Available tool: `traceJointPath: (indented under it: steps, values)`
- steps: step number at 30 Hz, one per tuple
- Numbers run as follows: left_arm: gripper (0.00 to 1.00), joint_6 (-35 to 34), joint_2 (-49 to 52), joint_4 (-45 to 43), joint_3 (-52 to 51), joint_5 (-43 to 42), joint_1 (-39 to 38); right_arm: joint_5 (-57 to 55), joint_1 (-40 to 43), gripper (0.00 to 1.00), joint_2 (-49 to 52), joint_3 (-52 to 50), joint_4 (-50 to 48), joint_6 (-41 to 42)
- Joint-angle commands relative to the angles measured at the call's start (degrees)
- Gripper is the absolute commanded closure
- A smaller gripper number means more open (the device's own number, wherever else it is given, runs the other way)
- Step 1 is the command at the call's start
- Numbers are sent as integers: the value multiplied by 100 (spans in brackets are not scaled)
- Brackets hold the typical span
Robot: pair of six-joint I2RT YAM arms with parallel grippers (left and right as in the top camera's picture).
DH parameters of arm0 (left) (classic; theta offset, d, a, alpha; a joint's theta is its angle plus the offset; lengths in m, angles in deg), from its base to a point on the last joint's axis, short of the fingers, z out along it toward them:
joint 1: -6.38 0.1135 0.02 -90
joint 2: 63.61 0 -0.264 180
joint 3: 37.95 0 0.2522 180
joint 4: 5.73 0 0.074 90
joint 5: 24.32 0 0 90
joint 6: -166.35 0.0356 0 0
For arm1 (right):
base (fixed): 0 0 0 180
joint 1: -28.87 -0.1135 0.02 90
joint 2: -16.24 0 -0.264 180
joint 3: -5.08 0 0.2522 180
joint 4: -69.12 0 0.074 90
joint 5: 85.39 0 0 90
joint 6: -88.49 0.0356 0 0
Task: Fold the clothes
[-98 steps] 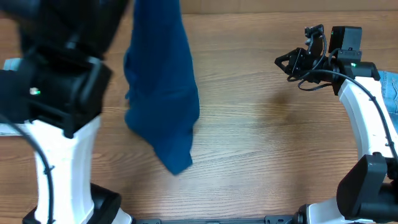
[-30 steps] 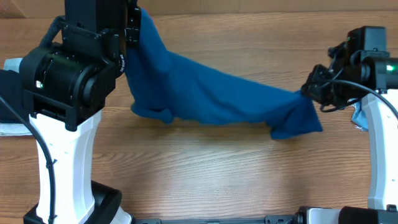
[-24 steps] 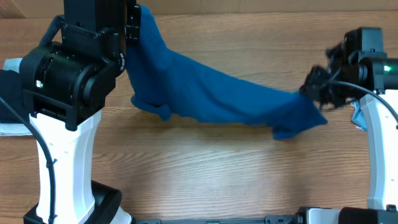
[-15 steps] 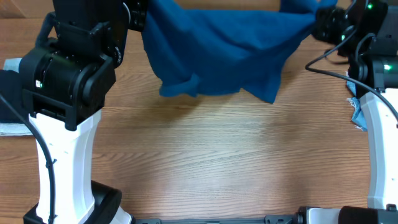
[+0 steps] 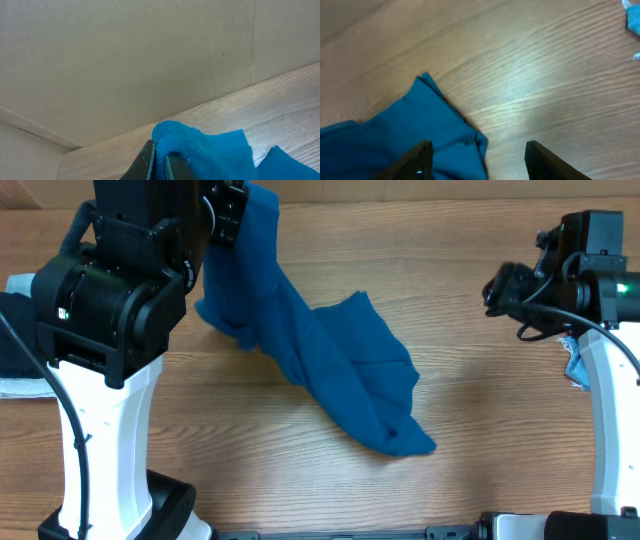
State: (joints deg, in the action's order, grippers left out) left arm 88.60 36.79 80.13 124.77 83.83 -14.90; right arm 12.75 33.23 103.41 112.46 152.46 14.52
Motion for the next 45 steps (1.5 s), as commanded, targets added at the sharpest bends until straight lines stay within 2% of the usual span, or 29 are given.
traceJointPath:
  steps: [1, 2, 4, 7, 8, 12, 13, 16, 23, 25, 26, 30, 33, 34, 37, 39, 42, 45]
  values:
    - [91, 68, -37, -59, 72, -4, 37, 133, -59, 42, 323, -162, -125, 0]
    - [91, 87, -37, -57, 72, -4, 37, 271, -103, 44, 481, -350, -199, -52]
    - [90, 85, -37, -55, 72, -4, 37, 1152, -302, 48, 866, -811, -387, -785]
    - [89, 85, -15, -59, 72, -2, 37, 1362, -680, 51, 1333, -1344, -424, -1215]
    - [89, 85, -4, -59, 72, -2, 37, 1362, -785, 49, 1410, -1467, -446, -1329]
    - [89, 83, 114, -55, 72, -7, 37, 1362, -1043, 28, 1460, -2094, -911, -1351]
    - [89, 83, 153, -55, 72, -7, 37, 1362, -1040, 26, 1464, -2240, -1078, -1346]
    - [89, 83, 264, -48, 72, -20, 37, 1661, -1043, 27, 1464, -2702, -1670, -1346]
    - [90, -13, 278, -39, 72, -20, 37, 1768, -1086, 32, 1464, -2881, -2159, -1266]
    - [90, -26, 273, -31, 72, -20, 37, 1764, -1113, 37, 1464, -2997, -2306, -1132]
    - [90, -26, 267, -20, 72, -20, 37, 1746, -1117, 46, 1464, -3034, -2328, -1134]
    - [90, -26, 258, -7, 72, -20, 37, 1744, -1117, 48, 1464, -3051, -2361, -1134]
    - [90, -26, 256, -7, 72, -20, 37, 1768, -1117, 77, 1464, -3143, -2415, -1130]
    - [90, -26, 256, -7, 72, -20, 37, 1880, -1115, 96, 1456, -3141, -2321, -1134]
    - [89, -26, 256, -2, 72, -20, 37, 2028, -1051, 96, 1169, -2975, -2124, -1113]
    - [88, -26, 256, -13, 72, -17, 37, 1821, -938, 96, 531, -2597, -1663, -1156]
    - [88, -24, 256, -9, 72, -17, 37, 682, -776, 96, -570, -2050, -1008, -1154]
    - [87, -26, 256, -13, 72, -17, 37, -669, -721, 96, -1672, -1967, -660, -997]
